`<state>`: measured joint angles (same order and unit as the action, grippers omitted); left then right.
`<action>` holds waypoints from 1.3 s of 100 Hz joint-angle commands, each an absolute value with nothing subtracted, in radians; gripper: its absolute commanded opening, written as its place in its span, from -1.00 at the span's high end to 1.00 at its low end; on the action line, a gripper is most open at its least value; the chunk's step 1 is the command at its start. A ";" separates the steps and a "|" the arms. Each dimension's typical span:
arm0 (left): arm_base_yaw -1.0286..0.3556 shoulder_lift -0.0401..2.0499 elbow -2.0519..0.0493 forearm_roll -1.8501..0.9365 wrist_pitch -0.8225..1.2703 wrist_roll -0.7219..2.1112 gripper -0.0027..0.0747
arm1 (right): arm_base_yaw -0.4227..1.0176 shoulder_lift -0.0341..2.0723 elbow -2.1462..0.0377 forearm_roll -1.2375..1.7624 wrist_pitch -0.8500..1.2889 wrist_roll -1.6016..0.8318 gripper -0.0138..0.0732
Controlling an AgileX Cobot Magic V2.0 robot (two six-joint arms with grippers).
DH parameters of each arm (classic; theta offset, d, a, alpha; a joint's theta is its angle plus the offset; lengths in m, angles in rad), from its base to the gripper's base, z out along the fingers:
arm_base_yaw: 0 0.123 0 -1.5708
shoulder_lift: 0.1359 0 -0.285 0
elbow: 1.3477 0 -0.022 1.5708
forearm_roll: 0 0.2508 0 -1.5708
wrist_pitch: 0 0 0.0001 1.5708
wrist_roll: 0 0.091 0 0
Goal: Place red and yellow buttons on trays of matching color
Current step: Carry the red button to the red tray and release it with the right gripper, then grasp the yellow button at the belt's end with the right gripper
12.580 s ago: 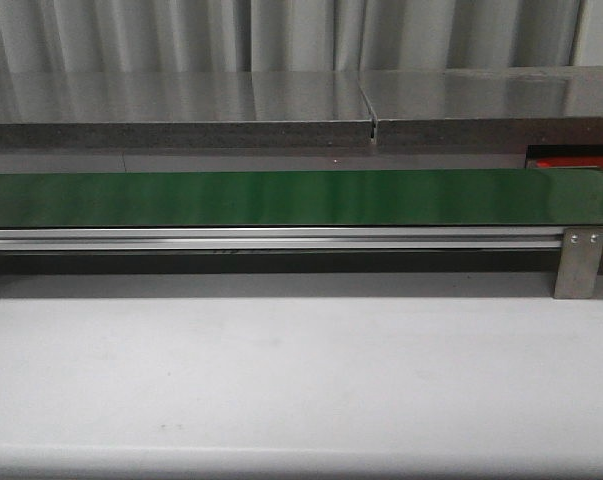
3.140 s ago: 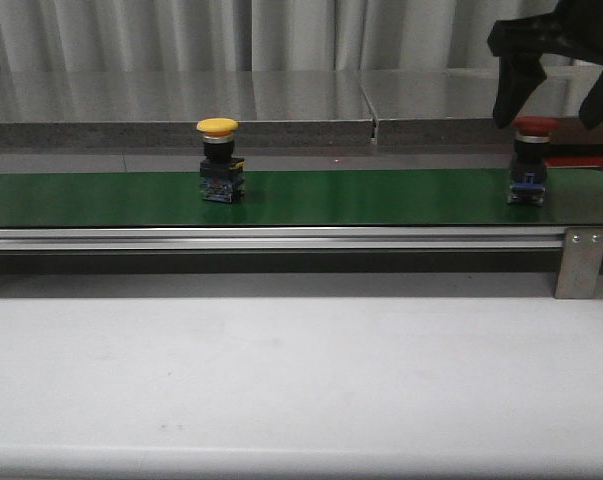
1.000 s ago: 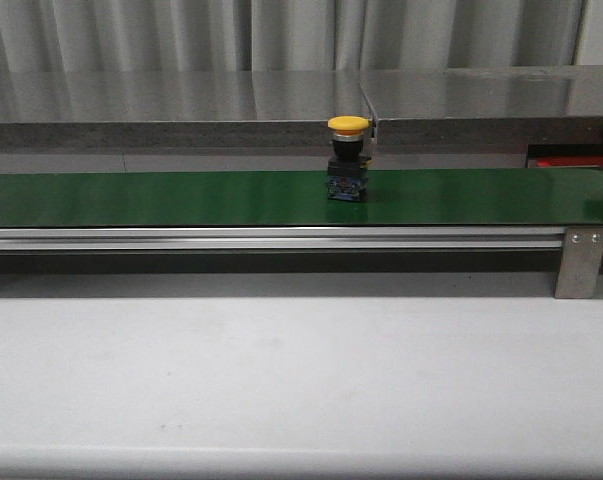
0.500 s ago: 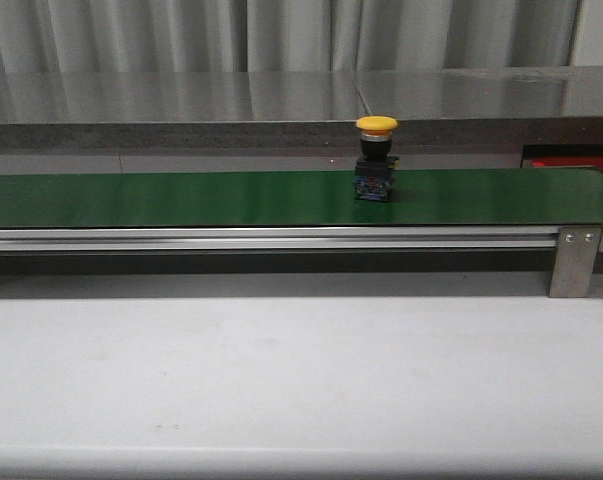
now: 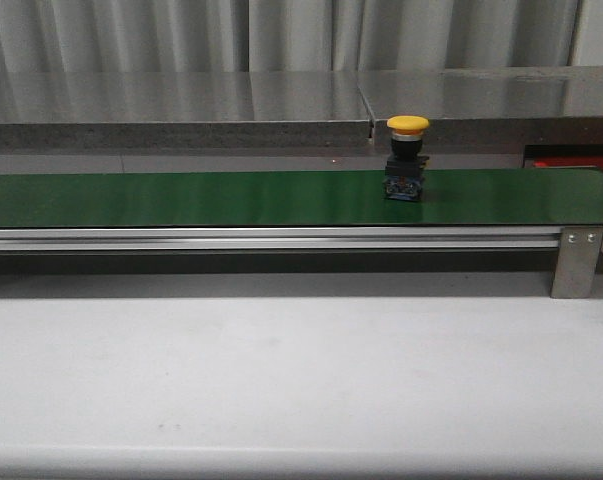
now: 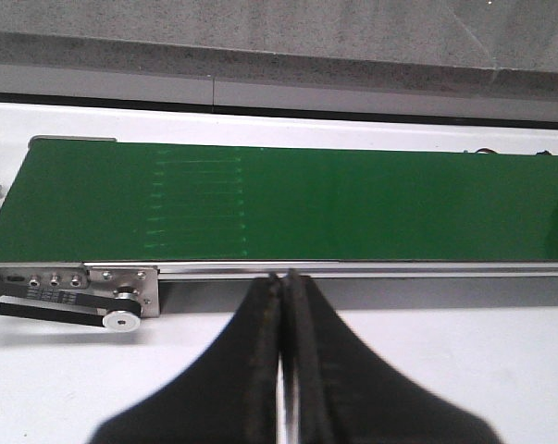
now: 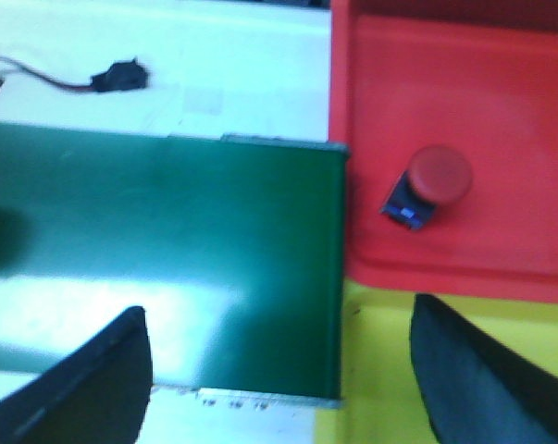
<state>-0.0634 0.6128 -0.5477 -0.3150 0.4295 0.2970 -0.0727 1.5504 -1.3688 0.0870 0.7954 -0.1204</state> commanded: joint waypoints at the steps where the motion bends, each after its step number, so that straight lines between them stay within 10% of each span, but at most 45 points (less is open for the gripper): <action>1: -0.069 0.612 -0.577 -0.336 0.353 0.298 0.98 | -0.040 1.478 -1.327 0.103 0.742 -0.130 -0.64; 91: -0.069 0.612 -0.577 -0.336 0.353 0.298 0.98 | 0.173 1.864 -1.633 0.125 0.759 -0.142 -0.62; 115: -0.069 0.612 -0.577 -0.336 0.353 0.298 0.98 | 0.173 1.913 -1.659 0.124 0.782 -0.141 0.15; 130: -0.069 0.612 -0.577 -0.336 0.353 0.298 0.98 | 0.161 1.907 -1.689 0.124 0.826 -0.140 0.26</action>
